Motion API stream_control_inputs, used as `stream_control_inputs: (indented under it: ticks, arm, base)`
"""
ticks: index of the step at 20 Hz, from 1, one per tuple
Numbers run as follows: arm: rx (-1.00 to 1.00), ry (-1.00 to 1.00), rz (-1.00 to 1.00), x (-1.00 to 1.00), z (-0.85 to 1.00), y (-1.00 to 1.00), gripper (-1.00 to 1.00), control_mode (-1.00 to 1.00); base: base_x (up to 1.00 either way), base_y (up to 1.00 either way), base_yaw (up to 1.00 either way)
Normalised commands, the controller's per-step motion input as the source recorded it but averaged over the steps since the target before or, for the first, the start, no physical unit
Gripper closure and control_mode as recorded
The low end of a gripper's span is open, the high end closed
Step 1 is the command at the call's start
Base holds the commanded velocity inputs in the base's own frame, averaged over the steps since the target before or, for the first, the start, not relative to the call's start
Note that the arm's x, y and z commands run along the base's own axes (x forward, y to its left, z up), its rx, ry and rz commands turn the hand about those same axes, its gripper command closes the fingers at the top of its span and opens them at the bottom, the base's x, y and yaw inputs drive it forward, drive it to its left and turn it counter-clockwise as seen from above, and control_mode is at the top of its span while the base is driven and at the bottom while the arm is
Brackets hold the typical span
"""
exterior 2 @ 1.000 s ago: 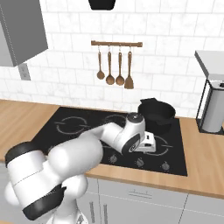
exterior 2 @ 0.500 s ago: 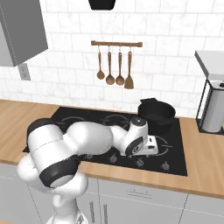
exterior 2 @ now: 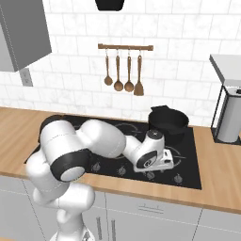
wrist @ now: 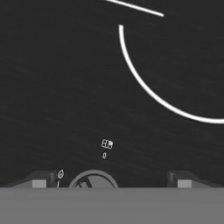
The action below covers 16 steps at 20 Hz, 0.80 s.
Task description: Turn off the rear right burner of the stove.
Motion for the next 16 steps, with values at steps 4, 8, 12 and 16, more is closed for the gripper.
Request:
stream_control_inputs:
  ticks: [4,8,12,16]
  arm:
    - [0.0,0.0,0.03,0.0,-0.1,0.0,-1.0,-1.0]
    - [0.0,0.0,0.0,0.0,0.0,0.03,-1.0,-1.0]
    - [-0.07,0.0,0.02,-0.05,0.0,0.28,-1.0,-1.0]
    - [-0.07,-0.01,0.02,-0.08,0.0,0.3,-1.0,-1.0]
  base:
    - [0.0,0.0,0.0]
    - [0.0,0.0,0.0]
    - [0.0,0.0,0.0]
    - [0.0,0.0,0.0]
